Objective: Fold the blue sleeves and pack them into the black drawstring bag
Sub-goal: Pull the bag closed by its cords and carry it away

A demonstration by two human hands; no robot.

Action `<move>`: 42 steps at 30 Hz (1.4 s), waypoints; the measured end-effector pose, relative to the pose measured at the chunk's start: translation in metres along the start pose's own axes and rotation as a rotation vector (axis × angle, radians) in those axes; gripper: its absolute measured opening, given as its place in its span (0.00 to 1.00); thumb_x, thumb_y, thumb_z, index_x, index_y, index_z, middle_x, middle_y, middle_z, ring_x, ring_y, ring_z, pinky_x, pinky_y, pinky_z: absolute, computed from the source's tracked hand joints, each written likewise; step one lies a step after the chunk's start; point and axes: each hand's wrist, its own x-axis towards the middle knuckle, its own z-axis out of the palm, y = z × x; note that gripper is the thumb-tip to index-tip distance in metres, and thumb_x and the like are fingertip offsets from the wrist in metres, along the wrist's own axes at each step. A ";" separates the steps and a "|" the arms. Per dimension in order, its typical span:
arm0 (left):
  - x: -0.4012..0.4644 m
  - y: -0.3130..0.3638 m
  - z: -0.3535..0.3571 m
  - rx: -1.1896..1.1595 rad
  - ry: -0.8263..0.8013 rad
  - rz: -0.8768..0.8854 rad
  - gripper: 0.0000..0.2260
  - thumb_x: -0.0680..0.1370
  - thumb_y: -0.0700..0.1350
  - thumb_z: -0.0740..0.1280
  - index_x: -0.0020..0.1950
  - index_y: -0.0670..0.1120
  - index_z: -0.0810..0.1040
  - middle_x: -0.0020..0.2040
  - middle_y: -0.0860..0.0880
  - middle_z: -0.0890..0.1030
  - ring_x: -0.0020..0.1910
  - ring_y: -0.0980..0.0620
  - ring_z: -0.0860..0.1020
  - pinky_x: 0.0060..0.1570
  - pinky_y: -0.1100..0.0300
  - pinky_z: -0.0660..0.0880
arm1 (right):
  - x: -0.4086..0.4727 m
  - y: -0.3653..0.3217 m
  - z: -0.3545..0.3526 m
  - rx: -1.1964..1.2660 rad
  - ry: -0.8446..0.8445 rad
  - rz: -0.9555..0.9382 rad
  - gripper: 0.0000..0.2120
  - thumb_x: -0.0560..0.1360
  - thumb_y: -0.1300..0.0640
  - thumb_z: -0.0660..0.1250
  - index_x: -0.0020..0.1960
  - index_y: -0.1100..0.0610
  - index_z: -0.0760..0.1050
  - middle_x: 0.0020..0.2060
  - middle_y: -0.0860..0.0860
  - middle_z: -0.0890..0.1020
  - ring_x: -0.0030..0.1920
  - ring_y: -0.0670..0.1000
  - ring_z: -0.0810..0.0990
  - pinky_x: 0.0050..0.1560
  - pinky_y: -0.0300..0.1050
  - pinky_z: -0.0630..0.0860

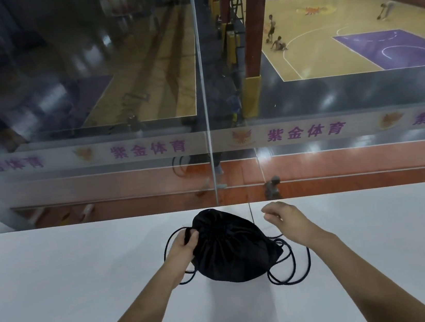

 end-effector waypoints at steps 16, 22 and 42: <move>-0.005 0.006 0.036 0.040 0.141 -0.017 0.12 0.85 0.51 0.61 0.57 0.45 0.79 0.48 0.47 0.83 0.46 0.50 0.80 0.44 0.58 0.75 | -0.004 -0.089 0.048 -0.274 -0.127 -0.373 0.40 0.69 0.29 0.70 0.75 0.48 0.67 0.67 0.44 0.71 0.69 0.48 0.67 0.69 0.46 0.69; -0.024 0.018 0.038 0.111 0.222 -0.020 0.08 0.85 0.47 0.61 0.50 0.46 0.77 0.44 0.50 0.81 0.45 0.50 0.78 0.40 0.62 0.74 | -0.010 -0.092 0.045 -0.400 -0.098 -0.403 0.31 0.74 0.39 0.71 0.73 0.52 0.71 0.65 0.49 0.76 0.68 0.53 0.71 0.69 0.48 0.69; -0.110 0.043 -0.029 0.822 0.045 0.484 0.14 0.83 0.55 0.58 0.55 0.47 0.76 0.52 0.49 0.79 0.50 0.48 0.78 0.52 0.51 0.77 | -0.173 -0.174 0.015 -0.281 0.412 -0.075 0.21 0.80 0.52 0.67 0.72 0.55 0.72 0.64 0.52 0.77 0.67 0.55 0.72 0.69 0.52 0.71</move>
